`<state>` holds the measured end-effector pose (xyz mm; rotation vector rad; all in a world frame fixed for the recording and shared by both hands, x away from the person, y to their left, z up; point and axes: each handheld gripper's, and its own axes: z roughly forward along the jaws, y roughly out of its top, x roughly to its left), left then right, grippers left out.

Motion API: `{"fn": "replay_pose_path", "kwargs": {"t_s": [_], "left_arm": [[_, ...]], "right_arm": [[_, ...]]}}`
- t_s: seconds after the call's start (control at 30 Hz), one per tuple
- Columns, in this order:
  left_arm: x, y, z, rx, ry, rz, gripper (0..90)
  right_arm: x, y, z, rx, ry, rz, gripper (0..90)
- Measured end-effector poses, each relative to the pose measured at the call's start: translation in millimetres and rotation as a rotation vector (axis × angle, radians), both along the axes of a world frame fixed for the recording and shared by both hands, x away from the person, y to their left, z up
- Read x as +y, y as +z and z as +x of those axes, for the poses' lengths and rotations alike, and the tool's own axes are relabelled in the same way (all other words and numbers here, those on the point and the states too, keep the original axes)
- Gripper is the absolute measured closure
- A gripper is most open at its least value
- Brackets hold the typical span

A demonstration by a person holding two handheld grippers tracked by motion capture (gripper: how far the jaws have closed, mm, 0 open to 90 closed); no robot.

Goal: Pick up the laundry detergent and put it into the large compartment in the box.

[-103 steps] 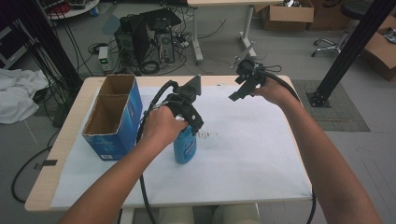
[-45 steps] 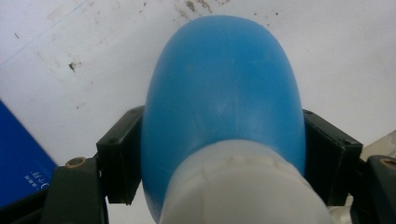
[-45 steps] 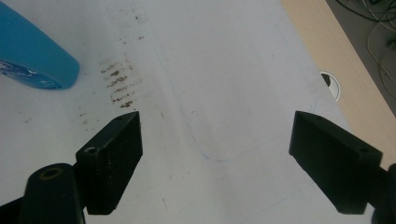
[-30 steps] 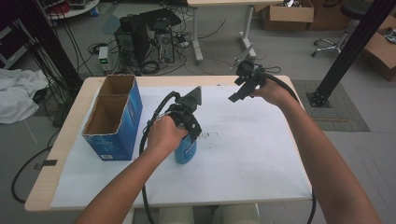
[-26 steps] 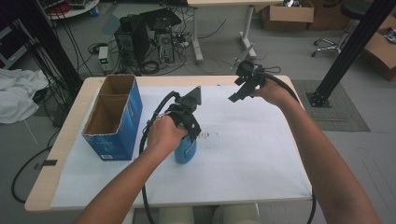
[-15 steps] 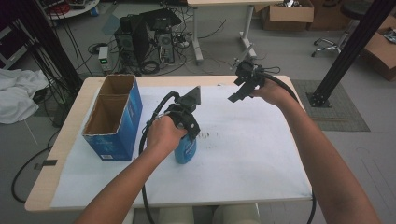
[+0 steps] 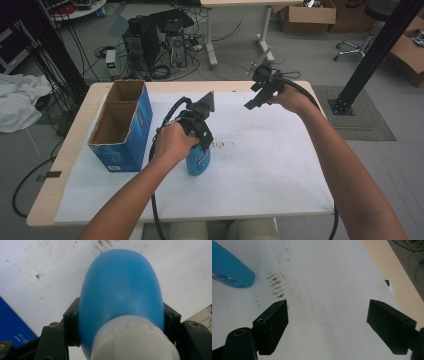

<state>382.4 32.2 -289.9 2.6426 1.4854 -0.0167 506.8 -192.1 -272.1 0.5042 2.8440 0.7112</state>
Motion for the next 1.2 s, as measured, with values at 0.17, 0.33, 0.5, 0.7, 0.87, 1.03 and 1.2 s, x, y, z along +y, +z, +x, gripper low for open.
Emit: {"fn": "replay_pose_path", "kwargs": {"t_s": [0.17,0.33,0.5,0.7,0.87,1.03,1.2], "left_arm": [[5.5,19.1,-2.0,-0.020,0.000,-0.024,37.8],[8.4,38.6,-4.0,-0.030,-0.007,-0.018,37.8],[15.8,67.9,-3.3,-0.042,0.002,-0.019,37.8],[26.7,98.3,-1.2,-0.064,0.031,-0.039,37.8],[38.8,133.5,0.9,-0.095,0.079,-0.051,37.9],[47.1,158.1,2.7,-0.115,0.105,-0.038,37.9],[58.3,181.9,3.5,-0.135,0.142,-0.045,37.9]], "right_arm": [[-0.9,-0.3,0.4,0.002,-0.001,-0.002,17.4],[0.5,-0.4,-0.6,0.003,0.004,-0.002,17.3],[0.2,0.4,-1.4,0.003,0.004,-0.003,17.4],[-1.1,1.3,-1.7,0.002,0.002,-0.004,17.3],[-0.7,1.7,-2.4,0.003,0.002,-0.001,17.4],[0.4,1.8,-3.1,0.004,0.008,-0.004,17.4],[0.3,2.3,-3.5,0.004,0.008,-0.004,17.4]]}}
